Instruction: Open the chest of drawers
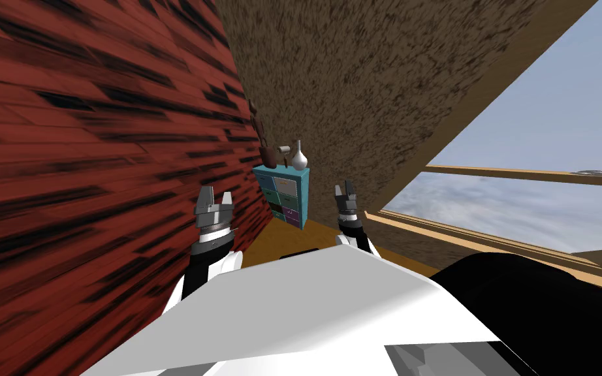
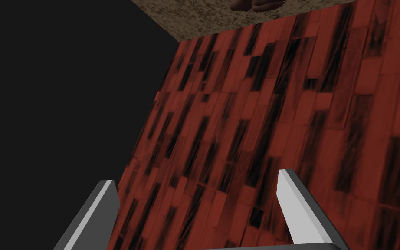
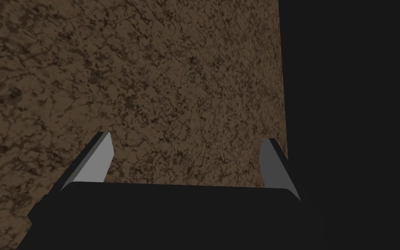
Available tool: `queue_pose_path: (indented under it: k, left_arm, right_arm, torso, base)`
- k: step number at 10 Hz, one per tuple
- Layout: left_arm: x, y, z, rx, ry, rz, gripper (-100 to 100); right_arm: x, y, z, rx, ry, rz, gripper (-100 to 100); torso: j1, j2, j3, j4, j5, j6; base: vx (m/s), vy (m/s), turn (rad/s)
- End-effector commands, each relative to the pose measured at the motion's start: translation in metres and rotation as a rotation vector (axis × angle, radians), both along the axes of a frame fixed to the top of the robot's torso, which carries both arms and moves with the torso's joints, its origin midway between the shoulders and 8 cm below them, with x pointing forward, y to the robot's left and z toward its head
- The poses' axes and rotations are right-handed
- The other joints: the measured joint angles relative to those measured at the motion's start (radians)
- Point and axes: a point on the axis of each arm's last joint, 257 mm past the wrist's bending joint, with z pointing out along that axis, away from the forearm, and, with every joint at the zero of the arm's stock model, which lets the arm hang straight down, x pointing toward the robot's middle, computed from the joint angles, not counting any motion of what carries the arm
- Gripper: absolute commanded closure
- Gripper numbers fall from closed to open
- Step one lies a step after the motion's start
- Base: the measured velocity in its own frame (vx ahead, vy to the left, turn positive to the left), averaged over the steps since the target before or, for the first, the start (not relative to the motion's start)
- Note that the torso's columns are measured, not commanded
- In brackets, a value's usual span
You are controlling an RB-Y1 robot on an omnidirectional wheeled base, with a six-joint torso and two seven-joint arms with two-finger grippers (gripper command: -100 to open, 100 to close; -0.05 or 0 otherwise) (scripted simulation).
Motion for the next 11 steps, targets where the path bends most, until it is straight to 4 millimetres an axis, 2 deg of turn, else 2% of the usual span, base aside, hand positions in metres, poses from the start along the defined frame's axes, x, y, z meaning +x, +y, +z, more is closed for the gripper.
queue_pose_path:
  k: [1,9,10,11]
  left_arm:
    - [0.0,0.0,0.0,0.0,0.0,0.0,0]
    - [-0.0001,0.0,0.0002,0.0,0.0,0.0,0]
    - [0.0025,-0.0051,-0.0027,0.04,0.007,-0.011,-100]
    - [0.0039,-0.0071,-0.0044,0.057,0.01,-0.014,-100]
  right_arm:
    - [0.0,0.0,0.0,0.0,0.0,0.0,0]
    - [-0.0001,0.0,0.0002,0.0,0.0,0.0,0]
    - [-0.0001,0.0,0.0002,0.0,0.0,0.0,0]
    - [0.0,0.0,-0.0001,0.0,0.0,0.0,0]
  torso:
    - [0.0,0.04,-0.082,0.041,0.0,0.0]
    - [0.0,0.618,-1.234,0.617,0.0,0.0]
    - [0.0,0.691,-1.382,0.691,0.0,0.0]
    - [-0.001,0.723,-1.452,0.724,0.0,0.0]
  base:
    - [0.0,0.0,0.0]
    - [0.0,0.0,0.0]
    - [0.04,-0.014,-0.027]
    - [0.068,-0.029,-0.033]
